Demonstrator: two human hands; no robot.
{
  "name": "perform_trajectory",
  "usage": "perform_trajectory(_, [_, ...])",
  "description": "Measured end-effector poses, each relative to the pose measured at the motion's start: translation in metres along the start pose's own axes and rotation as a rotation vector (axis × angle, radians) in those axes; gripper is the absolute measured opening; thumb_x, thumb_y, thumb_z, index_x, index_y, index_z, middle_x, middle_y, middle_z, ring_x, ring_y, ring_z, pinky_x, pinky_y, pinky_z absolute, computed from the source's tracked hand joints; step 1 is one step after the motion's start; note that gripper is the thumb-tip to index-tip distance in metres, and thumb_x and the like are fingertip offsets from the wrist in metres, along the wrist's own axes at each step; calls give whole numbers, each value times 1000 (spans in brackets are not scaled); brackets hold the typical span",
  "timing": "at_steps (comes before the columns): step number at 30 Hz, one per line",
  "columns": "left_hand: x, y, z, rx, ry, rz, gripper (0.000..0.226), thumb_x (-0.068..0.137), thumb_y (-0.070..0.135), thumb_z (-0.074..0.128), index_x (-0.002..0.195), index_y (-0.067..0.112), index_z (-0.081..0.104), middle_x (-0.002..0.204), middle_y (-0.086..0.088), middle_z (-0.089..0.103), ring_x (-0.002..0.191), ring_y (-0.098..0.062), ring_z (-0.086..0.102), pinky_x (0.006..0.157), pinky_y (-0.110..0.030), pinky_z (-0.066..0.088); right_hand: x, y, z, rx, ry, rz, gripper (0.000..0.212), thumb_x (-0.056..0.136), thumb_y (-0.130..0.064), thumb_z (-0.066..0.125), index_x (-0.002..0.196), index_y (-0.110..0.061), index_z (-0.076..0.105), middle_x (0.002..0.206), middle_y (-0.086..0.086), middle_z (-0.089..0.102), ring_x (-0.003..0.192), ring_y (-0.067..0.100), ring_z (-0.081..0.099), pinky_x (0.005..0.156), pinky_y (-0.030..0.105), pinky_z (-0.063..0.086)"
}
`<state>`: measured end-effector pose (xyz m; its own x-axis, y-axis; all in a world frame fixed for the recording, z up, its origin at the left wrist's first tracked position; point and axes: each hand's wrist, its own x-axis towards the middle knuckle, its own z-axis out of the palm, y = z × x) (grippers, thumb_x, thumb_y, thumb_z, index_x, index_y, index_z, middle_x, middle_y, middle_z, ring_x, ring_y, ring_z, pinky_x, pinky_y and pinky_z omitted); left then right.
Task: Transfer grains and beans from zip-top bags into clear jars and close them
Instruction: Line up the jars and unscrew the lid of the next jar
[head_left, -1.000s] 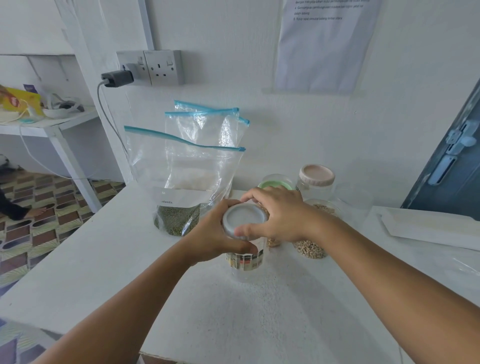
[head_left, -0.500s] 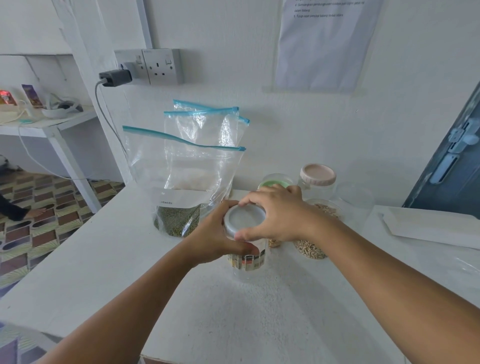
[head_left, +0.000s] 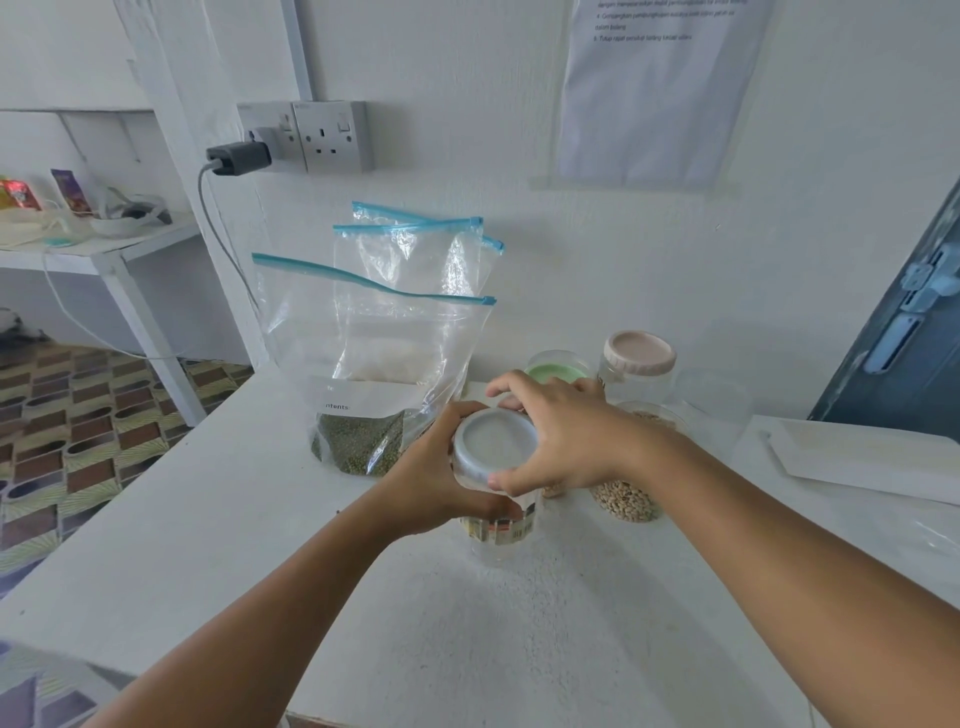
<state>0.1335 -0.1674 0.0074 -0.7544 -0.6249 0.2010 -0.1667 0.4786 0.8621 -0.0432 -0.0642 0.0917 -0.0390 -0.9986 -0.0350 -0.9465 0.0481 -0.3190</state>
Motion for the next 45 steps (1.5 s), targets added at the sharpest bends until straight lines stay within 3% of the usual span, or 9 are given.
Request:
perform_trajectory(9, [-1,-2,2,37,21,-6,101,57,31,105,132,47,40,118,31,58,116,0,61,98,-36,58,-4,1,-13,106,-68,-90,88,73,-41,84,144,-42,33,144,-19,49,132,9,44,113,38,33])
perform_trajectory(14, [-1,-4,3,39,48,-15,98,54,35,106,130,48,44,117,28,61,113,-2,63,93,-35,59,-4,2,-4,-29,-37,-30,77,76,-80,67,142,-56,36,132,-12,42,130,12,31,113,40,21])
perform_trajectory(17, [-1,-5,3,26,52,-10,96,54,33,106,128,43,46,112,24,64,106,-7,67,89,-39,62,-4,3,4,-91,63,-21,74,72,-85,66,136,-54,47,122,-13,46,124,11,36,110,38,19])
perform_trajectory(21, [1,-6,3,30,41,-5,94,55,33,106,128,40,47,112,21,65,106,-10,68,89,-44,61,-8,5,-4,-16,-2,-95,58,82,-59,75,136,-57,53,151,-24,43,142,6,30,111,35,8])
perform_trajectory(29, [0,-5,6,15,20,2,105,55,37,105,137,48,39,125,23,59,122,-7,61,102,-45,56,-11,6,-14,102,-66,-152,54,75,-30,80,117,-51,52,131,-32,50,126,5,42,112,42,29])
perform_trajectory(32, [2,-4,4,1,7,9,109,58,32,104,142,50,37,130,24,57,125,-5,58,104,-44,56,-11,5,-22,127,-57,-181,60,71,-24,79,116,-51,51,140,-26,47,130,13,41,109,48,39])
perform_trajectory(37, [3,-3,4,-7,-19,20,115,61,29,104,151,46,35,137,14,60,128,-14,61,103,-46,56,-10,5,-34,6,-30,-176,51,74,-33,80,116,-53,58,152,-26,39,140,9,33,118,45,21])
perform_trajectory(40, [1,-3,4,11,-13,8,101,62,31,104,142,45,43,126,20,63,118,-9,65,100,-42,58,-15,13,-24,91,-36,-122,43,75,-38,82,110,-56,64,152,-27,41,142,2,31,121,49,20])
perform_trajectory(45, [3,-7,3,21,-16,-11,100,61,35,104,140,43,44,123,18,66,115,-10,66,101,-44,58,-30,30,-9,192,56,-73,41,77,-47,84,111,-60,66,152,-29,42,138,-3,33,123,46,16])
